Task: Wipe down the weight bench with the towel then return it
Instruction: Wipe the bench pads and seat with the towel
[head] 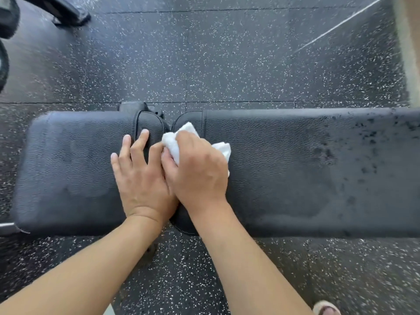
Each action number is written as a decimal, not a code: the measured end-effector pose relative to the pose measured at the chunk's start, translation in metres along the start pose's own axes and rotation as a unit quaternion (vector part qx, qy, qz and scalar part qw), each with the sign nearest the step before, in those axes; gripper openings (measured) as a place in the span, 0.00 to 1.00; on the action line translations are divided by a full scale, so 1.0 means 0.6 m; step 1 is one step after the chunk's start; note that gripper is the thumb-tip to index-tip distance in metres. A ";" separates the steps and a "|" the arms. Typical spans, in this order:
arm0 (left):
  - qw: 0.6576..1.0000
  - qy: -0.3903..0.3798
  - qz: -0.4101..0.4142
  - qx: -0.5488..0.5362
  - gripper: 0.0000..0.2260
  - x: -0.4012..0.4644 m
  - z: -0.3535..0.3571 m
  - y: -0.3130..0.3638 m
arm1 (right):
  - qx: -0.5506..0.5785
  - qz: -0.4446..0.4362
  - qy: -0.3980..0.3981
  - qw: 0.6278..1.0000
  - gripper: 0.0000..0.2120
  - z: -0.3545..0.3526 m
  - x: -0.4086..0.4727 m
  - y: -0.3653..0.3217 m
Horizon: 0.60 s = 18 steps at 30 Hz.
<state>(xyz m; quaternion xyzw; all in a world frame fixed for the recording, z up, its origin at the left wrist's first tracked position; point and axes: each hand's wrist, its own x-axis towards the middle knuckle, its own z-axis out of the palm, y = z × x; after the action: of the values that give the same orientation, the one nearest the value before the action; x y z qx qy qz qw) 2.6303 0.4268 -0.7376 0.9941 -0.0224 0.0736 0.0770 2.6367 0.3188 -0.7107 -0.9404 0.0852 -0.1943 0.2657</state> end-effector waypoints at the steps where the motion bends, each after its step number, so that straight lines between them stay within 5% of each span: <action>1: 1.000 0.002 0.000 0.001 0.15 0.000 0.000 0.000 | 0.015 -0.002 0.002 1.000 0.10 -0.004 -0.003 0.004; 7: 1.000 -0.015 0.006 -0.014 0.22 -0.002 -0.018 0.008 | -0.018 -0.066 -0.029 0.997 0.13 -0.139 -0.111 0.139; 11: 1.000 -0.019 0.004 -0.019 0.23 -0.002 -0.020 0.010 | -0.103 -0.027 -0.001 0.994 0.11 -0.239 -0.169 0.270; 14: 1.000 -0.018 0.010 -0.019 0.22 0.000 -0.020 0.007 | -0.120 0.004 0.030 0.992 0.11 -0.220 -0.163 0.252; 18: 1.000 -0.013 0.010 -0.017 0.21 -0.002 -0.015 0.005 | -0.019 -0.095 -0.006 0.995 0.12 -0.124 -0.113 0.112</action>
<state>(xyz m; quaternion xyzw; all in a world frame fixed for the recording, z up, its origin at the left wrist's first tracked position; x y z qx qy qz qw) 2.6278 0.4252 -0.7287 0.9932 -0.0343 0.0606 0.0931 2.5403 0.2448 -0.7099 -0.9504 -0.0027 -0.2111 0.2282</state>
